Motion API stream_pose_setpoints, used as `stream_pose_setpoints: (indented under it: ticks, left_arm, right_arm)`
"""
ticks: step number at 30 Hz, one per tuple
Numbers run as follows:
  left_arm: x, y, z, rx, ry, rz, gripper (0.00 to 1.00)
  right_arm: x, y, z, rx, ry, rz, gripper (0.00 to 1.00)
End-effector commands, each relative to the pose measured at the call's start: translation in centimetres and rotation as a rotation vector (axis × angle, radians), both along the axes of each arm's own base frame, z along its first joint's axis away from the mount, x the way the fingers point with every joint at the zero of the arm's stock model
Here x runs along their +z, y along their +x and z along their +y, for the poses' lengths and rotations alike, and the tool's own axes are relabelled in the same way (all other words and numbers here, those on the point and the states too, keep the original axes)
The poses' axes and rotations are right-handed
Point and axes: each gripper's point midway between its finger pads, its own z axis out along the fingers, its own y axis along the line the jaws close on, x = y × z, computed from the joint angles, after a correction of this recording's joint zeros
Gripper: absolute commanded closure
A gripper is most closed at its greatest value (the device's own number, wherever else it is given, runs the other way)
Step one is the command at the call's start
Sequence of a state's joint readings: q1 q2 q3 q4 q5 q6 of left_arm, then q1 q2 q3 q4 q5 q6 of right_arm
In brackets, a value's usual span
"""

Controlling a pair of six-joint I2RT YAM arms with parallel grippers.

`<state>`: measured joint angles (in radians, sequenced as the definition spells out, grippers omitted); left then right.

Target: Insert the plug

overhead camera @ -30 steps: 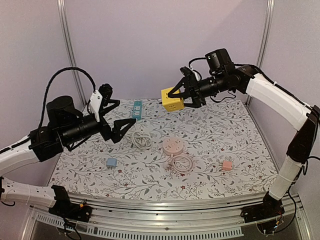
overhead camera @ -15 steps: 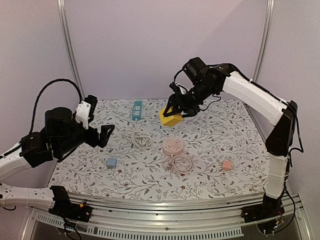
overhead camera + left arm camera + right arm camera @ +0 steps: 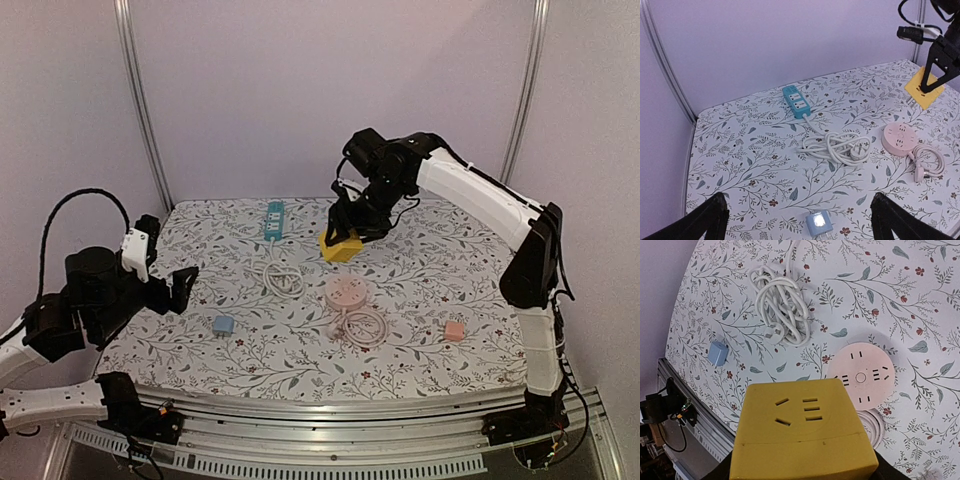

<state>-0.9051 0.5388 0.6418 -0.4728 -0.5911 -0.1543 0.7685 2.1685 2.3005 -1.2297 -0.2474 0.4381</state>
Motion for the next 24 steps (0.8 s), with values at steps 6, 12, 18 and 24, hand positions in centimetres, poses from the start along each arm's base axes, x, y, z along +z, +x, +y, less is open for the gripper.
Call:
stream_pose_setpoints:
  ticks: [6, 12, 18, 24]
  left_arm:
    - [-1.1, -0.1, 0.5, 0.018, 0.039, 0.012, 0.01]
    - [-1.0, -0.2, 0.3, 0.009, 0.031, 0.015, 0.0]
    - [-1.0, -0.7, -0.4, -0.052, 0.025, 0.024, 0.0]
    - [-0.8, -1.4, -1.0, -0.113, 0.011, 0.009, 0.0]
  right_arm:
    - [-5.3, -2.1, 0.6, 0.041, -0.159, 0.064, 1.0]
    - [-7.2, -2.0, 0.4, 0.043, -0.202, 0.08, 1.0]
    - [-9.4, -1.4, 0.4, 0.065, -0.244, 0.074, 1.0]
    - [-9.9, 0.2, 0.0, 0.104, -0.27, 0.004, 1.0]
